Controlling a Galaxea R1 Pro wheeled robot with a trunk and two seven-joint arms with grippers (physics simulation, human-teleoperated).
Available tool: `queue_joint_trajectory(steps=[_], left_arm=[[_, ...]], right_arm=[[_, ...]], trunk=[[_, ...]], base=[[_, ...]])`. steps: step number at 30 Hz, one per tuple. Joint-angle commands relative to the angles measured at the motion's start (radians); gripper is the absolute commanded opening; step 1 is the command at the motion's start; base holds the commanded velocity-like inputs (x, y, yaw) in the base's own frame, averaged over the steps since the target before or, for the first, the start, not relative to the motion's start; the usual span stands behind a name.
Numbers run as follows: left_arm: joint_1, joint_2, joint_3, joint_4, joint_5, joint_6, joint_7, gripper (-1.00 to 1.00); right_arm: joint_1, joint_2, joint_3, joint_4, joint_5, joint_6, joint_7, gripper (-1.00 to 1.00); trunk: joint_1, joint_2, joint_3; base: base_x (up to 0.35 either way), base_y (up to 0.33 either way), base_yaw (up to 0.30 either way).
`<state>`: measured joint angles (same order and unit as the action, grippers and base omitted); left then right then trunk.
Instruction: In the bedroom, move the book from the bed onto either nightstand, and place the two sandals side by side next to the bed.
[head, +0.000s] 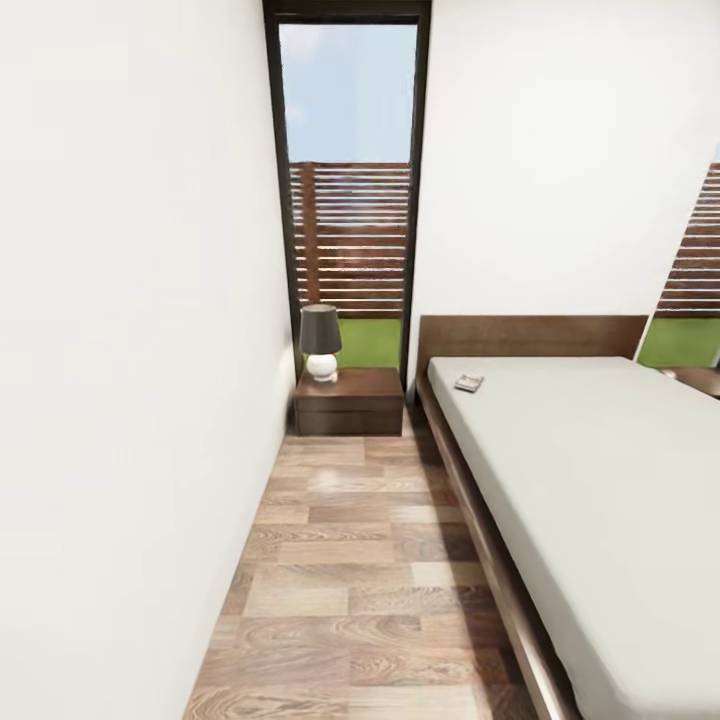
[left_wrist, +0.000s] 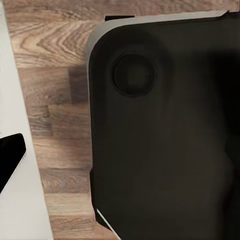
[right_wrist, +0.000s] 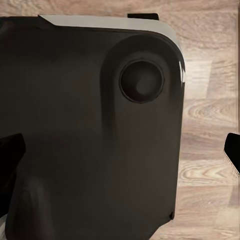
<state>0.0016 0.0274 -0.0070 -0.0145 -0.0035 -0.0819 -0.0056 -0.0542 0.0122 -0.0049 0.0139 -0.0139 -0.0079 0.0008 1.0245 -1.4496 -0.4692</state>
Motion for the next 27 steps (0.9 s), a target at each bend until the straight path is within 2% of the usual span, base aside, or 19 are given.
queue_joint_trajectory(steps=[1, 27], left_arm=[[0.000, 0.000, -0.001, -0.001, -0.001, -0.002, -0.001, 1.00], [0.000, 0.000, -0.001, -0.001, 0.000, -0.004, -0.001, 1.00]], right_arm=[[-0.001, 0.000, -0.001, 0.001, -0.001, -0.001, 0.000, 1.00], [-0.001, 0.000, -0.001, 0.001, -0.001, -0.001, -0.002, 1.00]], trunk=[[0.000, 0.000, -0.001], [0.000, 0.000, -0.001]], base=[[0.269, 0.000, 0.000], [0.274, 0.000, 0.000]])
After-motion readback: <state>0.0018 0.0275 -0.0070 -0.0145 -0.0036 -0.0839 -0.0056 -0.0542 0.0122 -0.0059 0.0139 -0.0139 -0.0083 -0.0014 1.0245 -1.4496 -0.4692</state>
